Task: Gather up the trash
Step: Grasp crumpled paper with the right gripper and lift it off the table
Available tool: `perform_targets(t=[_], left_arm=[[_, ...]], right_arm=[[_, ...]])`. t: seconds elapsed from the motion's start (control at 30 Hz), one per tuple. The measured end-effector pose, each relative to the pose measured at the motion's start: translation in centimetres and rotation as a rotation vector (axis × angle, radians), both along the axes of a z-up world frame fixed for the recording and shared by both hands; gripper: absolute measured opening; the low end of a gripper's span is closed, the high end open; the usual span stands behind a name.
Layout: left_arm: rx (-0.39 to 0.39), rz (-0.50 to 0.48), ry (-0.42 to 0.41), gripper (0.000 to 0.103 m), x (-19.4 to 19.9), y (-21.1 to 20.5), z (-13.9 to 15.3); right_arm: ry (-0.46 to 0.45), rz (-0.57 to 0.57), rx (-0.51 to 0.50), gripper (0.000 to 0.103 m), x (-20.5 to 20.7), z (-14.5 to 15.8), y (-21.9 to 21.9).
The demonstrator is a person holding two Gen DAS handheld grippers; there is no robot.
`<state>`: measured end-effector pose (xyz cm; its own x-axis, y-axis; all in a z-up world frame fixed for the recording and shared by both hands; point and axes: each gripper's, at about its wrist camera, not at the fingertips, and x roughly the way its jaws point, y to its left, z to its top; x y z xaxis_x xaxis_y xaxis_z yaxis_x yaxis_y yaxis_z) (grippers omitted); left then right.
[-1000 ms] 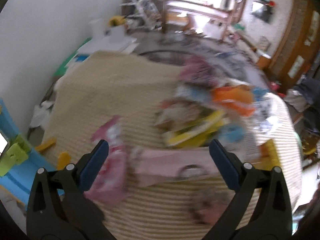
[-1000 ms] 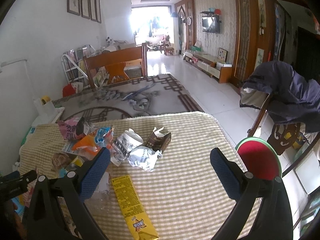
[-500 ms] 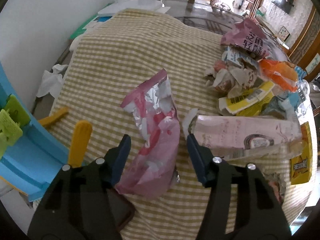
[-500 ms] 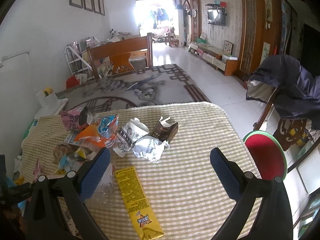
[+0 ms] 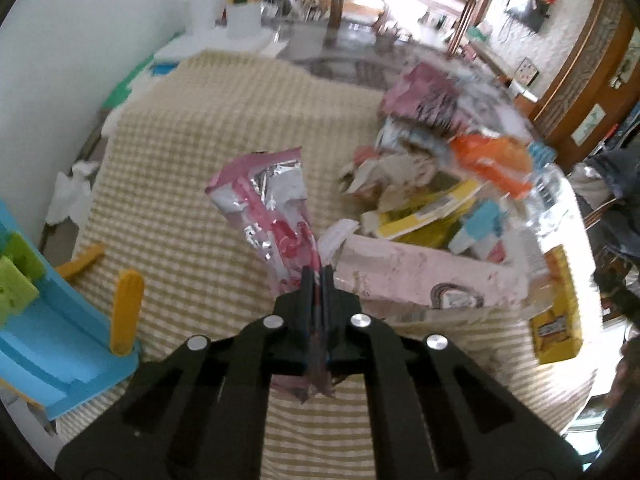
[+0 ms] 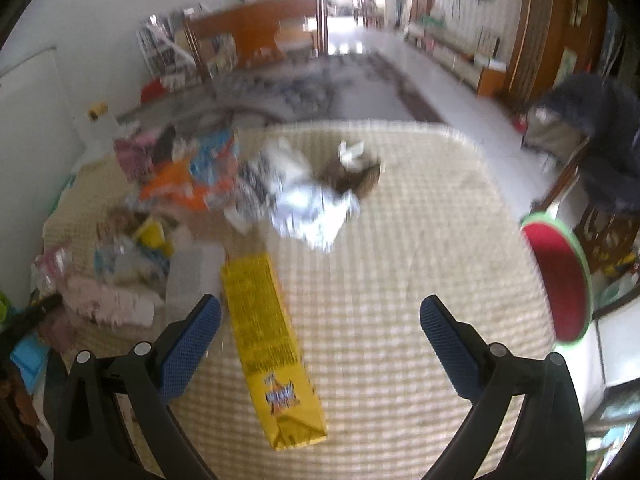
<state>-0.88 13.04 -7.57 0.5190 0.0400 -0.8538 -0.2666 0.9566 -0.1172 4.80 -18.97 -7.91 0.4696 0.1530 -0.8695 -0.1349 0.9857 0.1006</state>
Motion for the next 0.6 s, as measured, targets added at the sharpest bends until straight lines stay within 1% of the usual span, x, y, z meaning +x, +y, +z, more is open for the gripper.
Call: perform_targets(t=[0.1,0.2,0.27,0.33,0.37,0.47,0.5,0.6], left_arm=[[0.011,-0.016,-0.05,0.004,0.2,-0.5,1.6],[0.013,-0.052,-0.08,0.004,0.3,-1.5,2.8],[0.013,-0.063,-0.084,0.004,0.3,-2.0,2.9],[0.009,-0.064,-0.083,0.004,0.3,-2.1,2.7],[0.008,-0.062,-0.082,0.004,0.3,-1.9,2.6],[0.023,-0.048,-0.079,0.004,-0.1,-1.4,2.4],[0.034,-0.041,-0.08,0.004,-0.3,-1.1,2.4],[0.045,-0.021,-0.084,0.004,-0.8,-0.2,2.5]], right_arm=[[0.042,0.002,0.019,0.096,-0.5,-1.0,0.0],[0.028,0.02,0.008,0.096,-0.8,-0.7,0.8],[0.001,0.067,0.019,0.096,-1.1,0.2,2.0],[-0.013,0.126,0.029,0.096,-1.5,0.9,3.5],[-0.004,0.169,0.054,0.096,-1.8,1.2,4.6],[0.063,0.265,0.15,0.096,-2.6,1.2,7.1],[0.089,0.314,0.173,0.096,-3.2,1.0,8.5],[0.157,0.445,0.176,0.096,-4.6,-0.2,12.3]])
